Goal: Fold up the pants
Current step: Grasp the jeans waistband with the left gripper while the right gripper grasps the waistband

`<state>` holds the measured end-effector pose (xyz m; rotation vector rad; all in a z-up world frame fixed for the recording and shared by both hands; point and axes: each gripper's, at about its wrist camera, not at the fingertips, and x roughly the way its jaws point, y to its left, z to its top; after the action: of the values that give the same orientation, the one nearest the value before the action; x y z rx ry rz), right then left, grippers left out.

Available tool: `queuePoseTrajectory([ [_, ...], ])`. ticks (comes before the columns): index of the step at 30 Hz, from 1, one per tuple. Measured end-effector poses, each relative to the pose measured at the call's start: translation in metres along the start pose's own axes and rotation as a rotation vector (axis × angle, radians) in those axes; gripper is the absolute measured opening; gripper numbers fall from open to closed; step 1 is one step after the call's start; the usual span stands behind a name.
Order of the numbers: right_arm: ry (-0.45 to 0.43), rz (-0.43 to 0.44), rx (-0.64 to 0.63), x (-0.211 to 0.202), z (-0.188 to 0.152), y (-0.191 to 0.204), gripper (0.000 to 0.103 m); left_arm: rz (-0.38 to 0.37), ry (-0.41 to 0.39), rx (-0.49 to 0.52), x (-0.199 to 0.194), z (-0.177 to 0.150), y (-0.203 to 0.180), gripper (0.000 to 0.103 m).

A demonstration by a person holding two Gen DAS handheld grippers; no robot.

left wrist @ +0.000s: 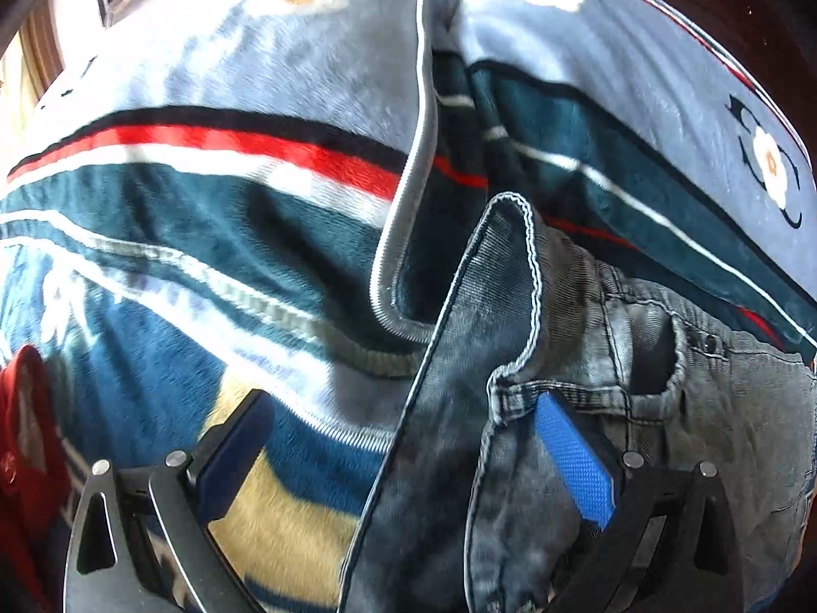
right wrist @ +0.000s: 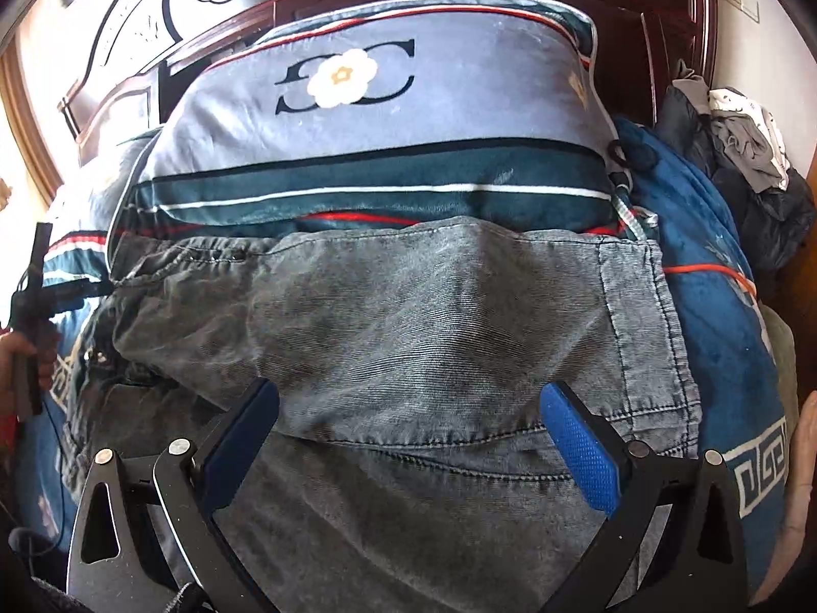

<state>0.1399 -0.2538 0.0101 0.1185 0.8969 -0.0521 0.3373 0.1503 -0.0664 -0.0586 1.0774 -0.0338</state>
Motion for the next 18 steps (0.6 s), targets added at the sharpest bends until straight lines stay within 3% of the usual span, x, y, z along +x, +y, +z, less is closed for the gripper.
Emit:
queuePoseTrajectory([
  [4, 0.013, -0.008, -0.012, 0.014, 0.005, -0.002, 0.103, -0.058, -0.008, 0.009, 0.006, 0.006, -0.008, 0.088],
  [8, 0.016, -0.02, -0.013, 0.025, 0.018, -0.01, 0.103, -0.119, 0.005, 0.021, 0.007, 0.02, -0.021, 0.063],
  [14, -0.006, -0.053, -0.012, 0.03, 0.045, -0.025, 0.103, -0.1, 0.001, 0.051, 0.016, 0.036, -0.041, 0.058],
  [16, -0.005, -0.058, -0.011, 0.033, 0.052, -0.031, 0.103, -0.102, 0.002, 0.04, 0.02, 0.037, -0.043, 0.052],
  [18, 0.001, -0.069, -0.01, 0.037, 0.057, -0.036, 0.103, -0.118, -0.005, 0.035, 0.022, 0.037, -0.045, 0.038],
])
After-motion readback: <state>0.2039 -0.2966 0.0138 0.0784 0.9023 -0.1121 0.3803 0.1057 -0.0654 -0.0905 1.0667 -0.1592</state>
